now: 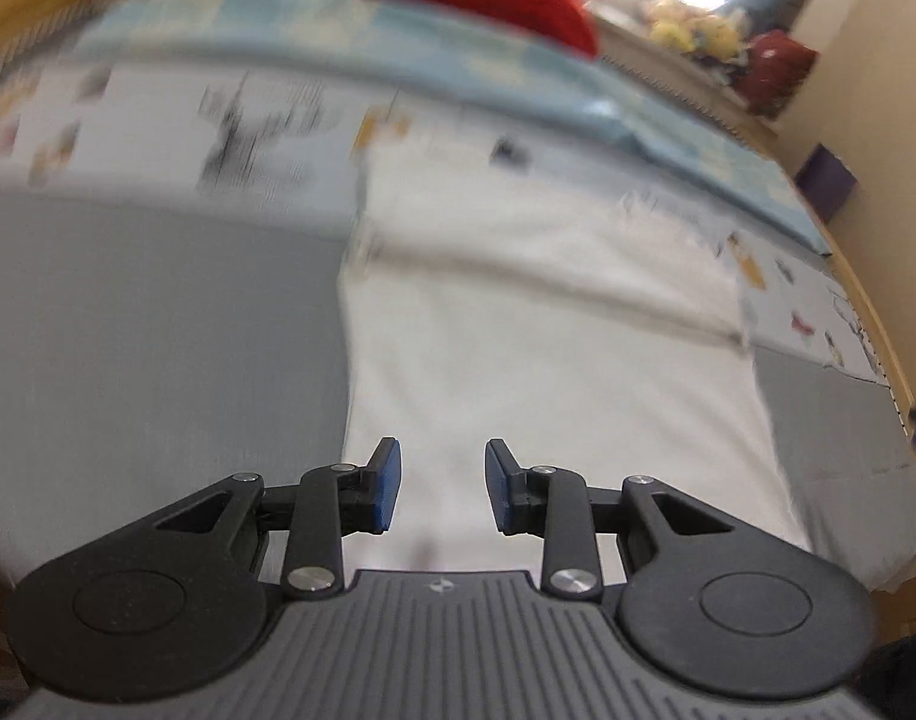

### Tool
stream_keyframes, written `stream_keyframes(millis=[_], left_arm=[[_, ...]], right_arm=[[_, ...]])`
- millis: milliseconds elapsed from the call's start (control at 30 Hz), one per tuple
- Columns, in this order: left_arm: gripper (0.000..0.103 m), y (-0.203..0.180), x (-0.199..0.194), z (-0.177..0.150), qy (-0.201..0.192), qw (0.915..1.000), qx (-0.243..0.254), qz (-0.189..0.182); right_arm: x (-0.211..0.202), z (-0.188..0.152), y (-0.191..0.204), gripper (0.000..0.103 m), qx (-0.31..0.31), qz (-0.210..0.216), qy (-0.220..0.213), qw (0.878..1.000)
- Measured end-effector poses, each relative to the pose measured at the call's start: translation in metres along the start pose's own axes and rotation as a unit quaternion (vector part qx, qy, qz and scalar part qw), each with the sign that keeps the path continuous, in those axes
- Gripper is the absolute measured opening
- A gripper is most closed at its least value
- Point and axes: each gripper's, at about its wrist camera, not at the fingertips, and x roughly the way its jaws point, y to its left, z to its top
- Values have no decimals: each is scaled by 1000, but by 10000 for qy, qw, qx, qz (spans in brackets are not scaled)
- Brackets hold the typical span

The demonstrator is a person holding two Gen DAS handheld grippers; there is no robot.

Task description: Fold small clothes

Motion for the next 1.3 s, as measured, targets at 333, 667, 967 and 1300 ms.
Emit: stream_keyframes(millis=[333, 667, 967, 1300], left_arm=[[24, 40, 18, -31, 663, 9964, -305, 422], [28, 38, 36, -44, 1063, 9924, -39, 610], [11, 32, 44, -49, 1205, 9905, 172, 641], [15, 37, 38, -52, 1174, 9907, 38, 690]], right_arm=[[38, -94, -50, 41, 113, -215, 1494, 9885], [68, -123, -45, 42, -457, -419, 2254, 9723], [67, -132, -33, 33, -956, -382, 2185, 9704], [51, -128, -36, 12, -894, -436, 1971, 9753]])
